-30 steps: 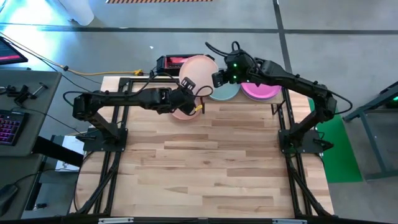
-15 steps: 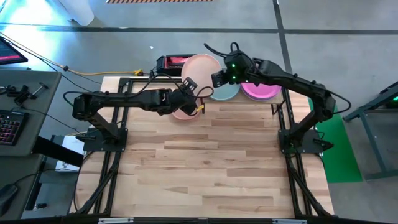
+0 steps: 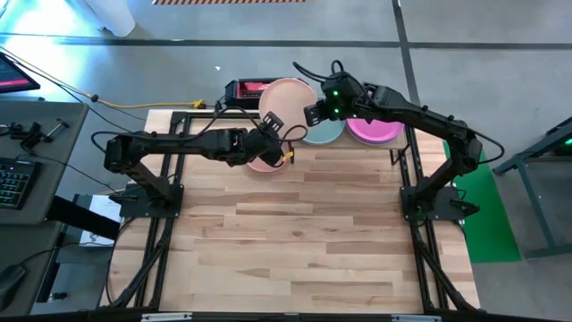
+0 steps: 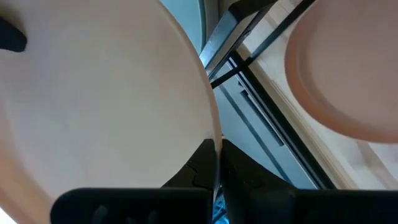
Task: Place and stack plates onto a shelf
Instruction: Stack the white plate on top of the green plate on the shelf
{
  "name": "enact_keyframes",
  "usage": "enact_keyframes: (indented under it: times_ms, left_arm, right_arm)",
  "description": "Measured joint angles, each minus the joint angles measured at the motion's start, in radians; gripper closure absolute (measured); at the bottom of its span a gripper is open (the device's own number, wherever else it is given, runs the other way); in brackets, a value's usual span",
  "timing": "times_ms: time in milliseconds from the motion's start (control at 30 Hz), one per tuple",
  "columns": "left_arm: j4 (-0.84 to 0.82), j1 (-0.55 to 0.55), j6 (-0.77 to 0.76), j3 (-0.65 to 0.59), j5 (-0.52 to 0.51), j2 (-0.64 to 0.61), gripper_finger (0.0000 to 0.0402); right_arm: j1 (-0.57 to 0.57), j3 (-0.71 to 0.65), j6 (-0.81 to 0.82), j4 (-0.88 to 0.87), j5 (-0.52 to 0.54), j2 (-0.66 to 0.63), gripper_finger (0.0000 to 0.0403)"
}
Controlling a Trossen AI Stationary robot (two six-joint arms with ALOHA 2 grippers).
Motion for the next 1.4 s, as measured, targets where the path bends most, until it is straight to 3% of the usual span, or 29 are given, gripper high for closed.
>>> enact_keyframes:
  times_ms: [333, 833, 1067, 1167, 1267, 1400]
  left_arm:
    - [0.001, 0.000, -0.146, 0.000, 0.002, 0.000, 0.0376]
    - [0.005, -0.005, -0.441, 0.000, -0.027, 0.000, 0.0291]
    - [0.004, -0.005, -0.565, 0.000, -0.154, 0.000, 0.0287]
    - [0.003, -0.005, -0.595, 0.000, -0.199, 0.000, 0.0287]
    - [0.003, -0.005, -0.634, 0.000, -0.211, 0.000, 0.0287]
    - [0.003, -0.005, -0.682, 0.000, -0.210, 0.000, 0.0287]
  right_arm:
    - [-0.004, 0.000, -0.004, 0.001, -0.004, 0.000, 0.0400]
    - [-0.119, 0.000, -0.057, -0.006, -0.054, -0.011, 0.0402]
    - [-0.235, 0.000, -0.090, -0.025, -0.157, -0.049, 0.0402]
    - [-0.299, 0.000, -0.096, -0.043, -0.251, -0.056, 0.0402]
    - [-0.356, 0.000, -0.098, -0.085, -0.333, -0.056, 0.0402]
    - [-0.411, 0.000, -0.090, -0.179, -0.357, -0.056, 0.0400]
